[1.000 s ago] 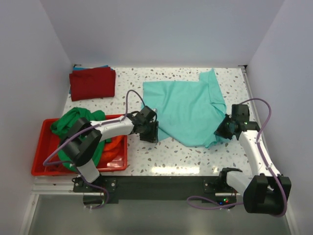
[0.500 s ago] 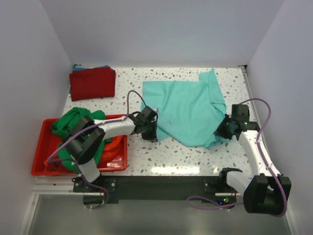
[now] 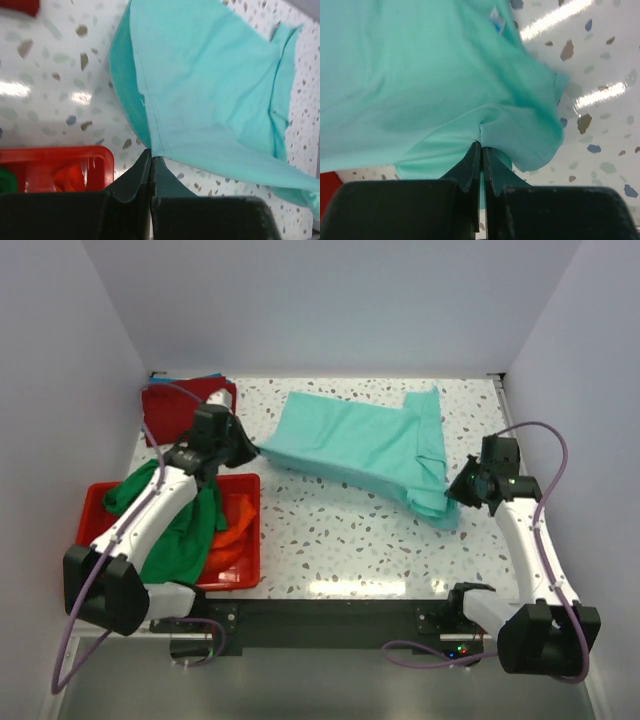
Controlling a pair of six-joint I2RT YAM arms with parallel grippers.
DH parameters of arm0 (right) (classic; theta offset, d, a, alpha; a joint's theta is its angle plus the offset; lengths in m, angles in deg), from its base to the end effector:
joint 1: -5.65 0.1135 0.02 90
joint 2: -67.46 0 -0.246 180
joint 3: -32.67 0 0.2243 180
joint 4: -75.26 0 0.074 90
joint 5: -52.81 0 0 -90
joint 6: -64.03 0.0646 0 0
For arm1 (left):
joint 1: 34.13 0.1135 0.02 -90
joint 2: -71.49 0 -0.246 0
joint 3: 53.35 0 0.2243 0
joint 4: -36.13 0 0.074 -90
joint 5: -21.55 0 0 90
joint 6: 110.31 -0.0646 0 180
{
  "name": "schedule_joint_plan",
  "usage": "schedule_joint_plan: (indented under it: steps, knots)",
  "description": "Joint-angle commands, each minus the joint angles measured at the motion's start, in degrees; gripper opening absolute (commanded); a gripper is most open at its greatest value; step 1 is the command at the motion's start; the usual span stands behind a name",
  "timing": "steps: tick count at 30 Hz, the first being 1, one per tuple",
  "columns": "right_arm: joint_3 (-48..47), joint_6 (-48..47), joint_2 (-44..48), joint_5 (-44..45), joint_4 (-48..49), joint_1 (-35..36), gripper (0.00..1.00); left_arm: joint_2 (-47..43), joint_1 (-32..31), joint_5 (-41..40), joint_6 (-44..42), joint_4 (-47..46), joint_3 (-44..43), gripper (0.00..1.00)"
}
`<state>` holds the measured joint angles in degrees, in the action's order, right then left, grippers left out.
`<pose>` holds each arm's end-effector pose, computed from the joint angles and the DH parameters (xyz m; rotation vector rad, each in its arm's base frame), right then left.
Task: Fold and stack the t-shirts
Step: Flatten the tshirt out
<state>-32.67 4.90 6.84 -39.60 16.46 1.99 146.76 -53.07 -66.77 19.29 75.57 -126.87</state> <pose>0.2039 -0.0103 0.2341 0.7347 2.4221 0.2447 0.2698 -0.0946 0.2533 -0.4067 2.3189 -0.5524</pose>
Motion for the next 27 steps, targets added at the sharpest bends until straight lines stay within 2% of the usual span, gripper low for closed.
schedule_joint_plan:
  steps: [1,5,6,7,9,10,11,13,21,27]
  knots:
    - [-7.5,0.9,-0.9,2.2,1.2,0.1,0.01,-2.1,5.1,-1.5,-5.0,5.5,-5.5,0.00]
    - [-11.2,1.6,-2.8,0.2,1.7,0.1,0.02,-3.1,9.1,-1.9,-7.6,6.9,-4.5,0.00]
    - [-10.7,1.2,-2.8,-0.4,1.5,0.1,0.07,-3.5,9.9,-1.9,-7.9,6.8,-4.0,0.00]
    - [-8.8,0.9,-2.6,-0.7,1.4,0.1,0.24,-3.8,10.1,-1.9,-8.0,7.0,-3.4,0.00]
    - [-6.0,0.4,-1.1,0.1,-0.2,0.0,0.38,-4.6,10.8,-1.9,-8.0,6.9,-1.8,0.00]
    - [-3.0,0.2,0.1,0.5,-0.7,0.0,0.52,-4.9,10.9,0.1,-8.1,6.7,-1.2,0.00]
    - [-1.6,0.1,1.1,0.7,-1.4,0.1,0.62,-5.0,11.0,0.5,-8.3,6.6,-0.5,0.00]
    - [1.8,-0.1,4.7,0.3,-2.1,0.0,0.71,-5.1,11.0,2.2,-8.5,6.6,0.3,0.00]
    - [6.7,2.2,8.6,-2.4,-2.8,3.7,0.67,-5.9,11.0,4.8,-9.5,5.6,4.6,0.00]
    - [6.1,6.4,4.1,-0.3,3.2,12.2,0.57,-5.7,11.0,5.4,-10.0,5.3,5.1,0.00]
